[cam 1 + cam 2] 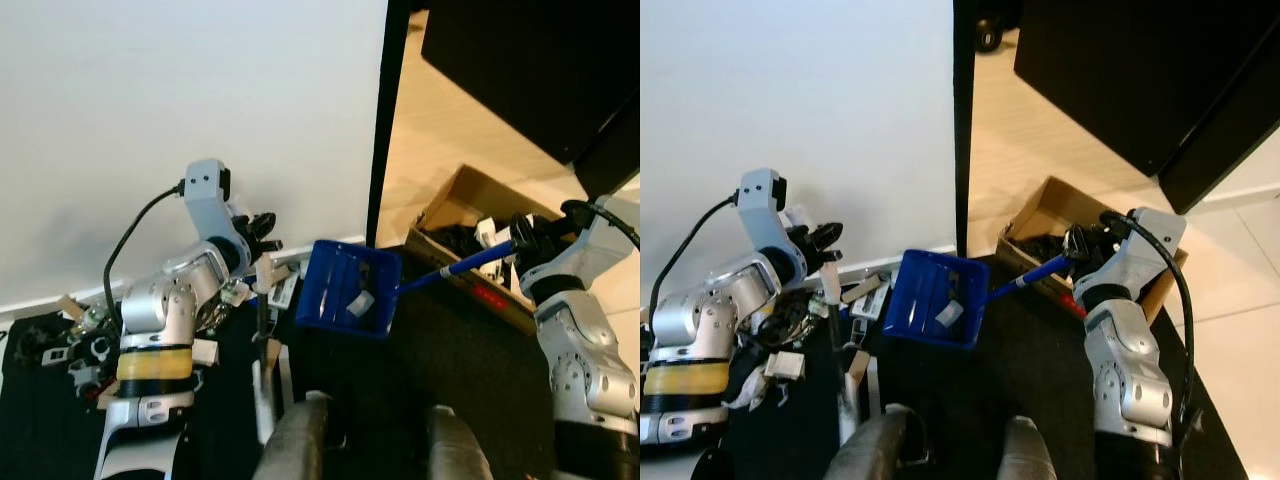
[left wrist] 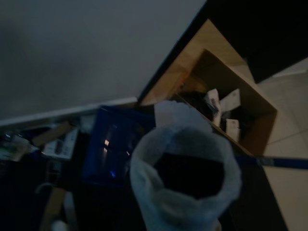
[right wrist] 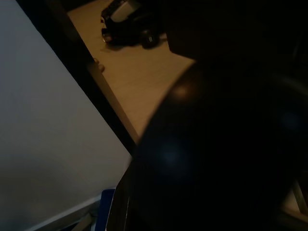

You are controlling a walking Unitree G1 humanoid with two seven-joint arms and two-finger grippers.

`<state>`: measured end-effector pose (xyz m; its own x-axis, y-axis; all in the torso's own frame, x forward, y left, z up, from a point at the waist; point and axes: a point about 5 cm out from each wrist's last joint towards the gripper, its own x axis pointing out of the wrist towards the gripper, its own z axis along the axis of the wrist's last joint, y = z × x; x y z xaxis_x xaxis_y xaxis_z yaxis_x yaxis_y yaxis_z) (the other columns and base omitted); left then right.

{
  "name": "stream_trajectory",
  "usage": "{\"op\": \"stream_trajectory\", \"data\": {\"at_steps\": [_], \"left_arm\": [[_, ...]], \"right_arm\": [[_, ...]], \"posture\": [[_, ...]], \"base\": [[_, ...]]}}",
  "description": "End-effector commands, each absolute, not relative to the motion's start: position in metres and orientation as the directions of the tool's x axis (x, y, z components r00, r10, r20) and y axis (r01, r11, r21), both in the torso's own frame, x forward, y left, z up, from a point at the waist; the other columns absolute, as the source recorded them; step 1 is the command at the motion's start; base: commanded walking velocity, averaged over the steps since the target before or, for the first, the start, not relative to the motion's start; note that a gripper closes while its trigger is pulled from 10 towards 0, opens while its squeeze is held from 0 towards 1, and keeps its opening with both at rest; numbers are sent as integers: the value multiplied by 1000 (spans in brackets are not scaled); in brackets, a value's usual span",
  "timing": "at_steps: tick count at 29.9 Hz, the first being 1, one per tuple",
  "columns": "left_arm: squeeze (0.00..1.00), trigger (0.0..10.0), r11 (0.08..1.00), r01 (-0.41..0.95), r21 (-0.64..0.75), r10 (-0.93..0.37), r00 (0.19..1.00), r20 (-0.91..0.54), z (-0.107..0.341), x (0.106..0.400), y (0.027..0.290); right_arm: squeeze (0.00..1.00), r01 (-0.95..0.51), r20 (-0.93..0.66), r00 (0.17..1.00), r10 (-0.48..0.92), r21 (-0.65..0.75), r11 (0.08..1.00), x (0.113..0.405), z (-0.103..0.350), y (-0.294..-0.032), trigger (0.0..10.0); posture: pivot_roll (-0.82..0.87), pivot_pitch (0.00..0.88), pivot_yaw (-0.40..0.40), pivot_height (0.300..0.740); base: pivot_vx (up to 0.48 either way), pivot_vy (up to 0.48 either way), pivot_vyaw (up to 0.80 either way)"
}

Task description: Sweep floor

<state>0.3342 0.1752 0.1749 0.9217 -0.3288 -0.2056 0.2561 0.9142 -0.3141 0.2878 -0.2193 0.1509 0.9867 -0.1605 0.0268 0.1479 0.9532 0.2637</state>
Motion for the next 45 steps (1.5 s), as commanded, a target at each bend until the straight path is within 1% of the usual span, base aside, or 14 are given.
{"op": "stream_trajectory", "data": {"at_steps": [1, 5, 10, 12, 15, 18, 22, 31, 39, 45], "left_arm": [[0, 10000, 940, 227, -255, -284, 934, -215, 176, 335, 186], [0, 10000, 930, 243, -276, -288, 948, -137, 183, 335, 177], [0, 10000, 902, 278, -331, -335, 934, -127, 181, 331, 168], [0, 10000, 906, 307, -291, -352, 929, -115, 180, 330, 164], [0, 10000, 927, 321, -193, -346, 931, -113, 178, 331, 159], [0, 10000, 930, 331, -162, -350, 931, -105, 175, 329, 155], [0, 10000, 926, 341, -161, -358, 929, -95, 173, 327, 149], [0, 10000, 926, 361, -108, -368, 928, -56, 170, 320, 140], [0, 10000, 917, 379, -124, -386, 922, -35, 167, 312, 134], [0, 10000, 918, 382, -111, -387, 922, -30, 166, 313, 133]], "right_arm": [[0, 172, 54, 979, -196, 291, 941, 282, 157, -224, 10000], [0, 191, 76, 972, -223, 296, 936, 278, 158, -222, 10000], [0, 172, 115, 970, -213, 295, 940, 276, 165, -217, 10000], [0, 177, 117, 967, -225, 323, 930, 276, 165, -216, 10000], [0, 185, 106, 966, -235, 348, 919, 276, 159, -211, 10000], [0, 183, 100, 967, -232, 359, 915, 276, 154, -206, 10000], [0, 178, 101, 968, -230, 370, 912, 276, 152, -203, 10000], [0, 145, 113, 973, -203, 387, 910, 276, 151, -194, 10000], [0, 110, 133, 977, -166, 351, 930, 270, 153, -188, 10000], [0, 110, 131, 977, -167, 362, 926, 272, 152, -184, 10000]], "posture": [[28, 180, 133, 740], [26, 180, 145, 740], [18, 178, 150, 740], [18, 176, 151, 740], [26, 174, 142, 740], [28, 170, 138, 740], [31, 172, 127, 740], [31, 167, 112, 740], [26, 167, 111, 740], [30, 158, 112, 740]], "base": [[0, 0, 0], [0, 0, 0], [0, 0, 0], [0, 0, 0], [0, 0, 0], [0, 0, 0], [0, 0, 0], [0, 0, 0], [0, 0, 0], [0, 0, 0]]}}
